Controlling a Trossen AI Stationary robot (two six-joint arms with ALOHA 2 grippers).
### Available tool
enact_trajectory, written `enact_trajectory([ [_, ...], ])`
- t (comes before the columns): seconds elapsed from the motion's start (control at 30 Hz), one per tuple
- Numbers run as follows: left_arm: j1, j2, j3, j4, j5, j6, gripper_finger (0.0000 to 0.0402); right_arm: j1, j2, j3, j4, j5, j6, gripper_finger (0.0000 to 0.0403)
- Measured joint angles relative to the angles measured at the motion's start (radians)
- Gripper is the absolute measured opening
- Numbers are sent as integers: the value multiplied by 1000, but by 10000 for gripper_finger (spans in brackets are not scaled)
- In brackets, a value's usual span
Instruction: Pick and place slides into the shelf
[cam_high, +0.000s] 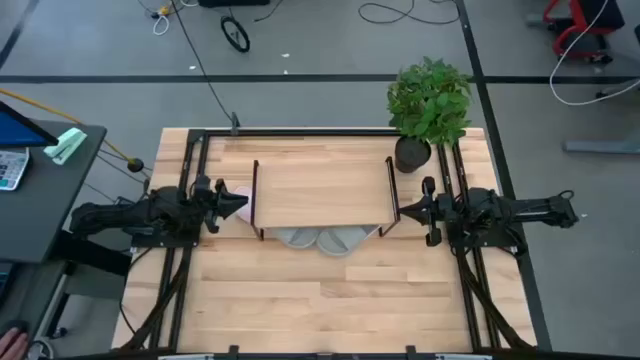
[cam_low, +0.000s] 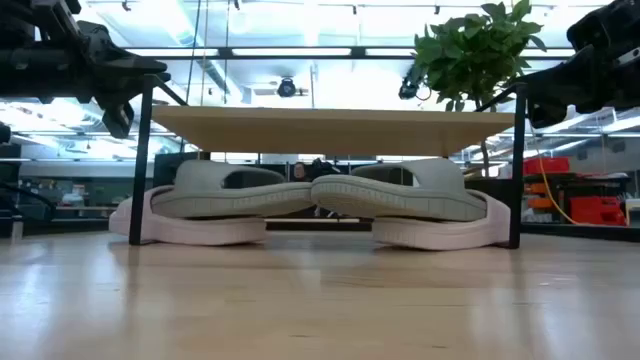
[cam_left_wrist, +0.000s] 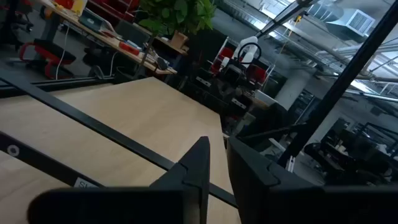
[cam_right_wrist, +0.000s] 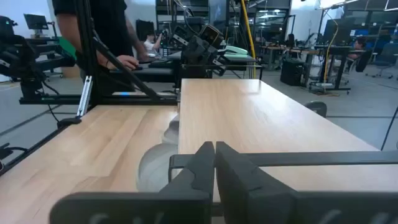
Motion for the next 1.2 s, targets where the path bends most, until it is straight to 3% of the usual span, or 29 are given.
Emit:
enact_trajectory([
  [1.2, 0, 0, 0, 0, 0, 0, 63, 0, 0, 0, 0, 0, 0, 23],
])
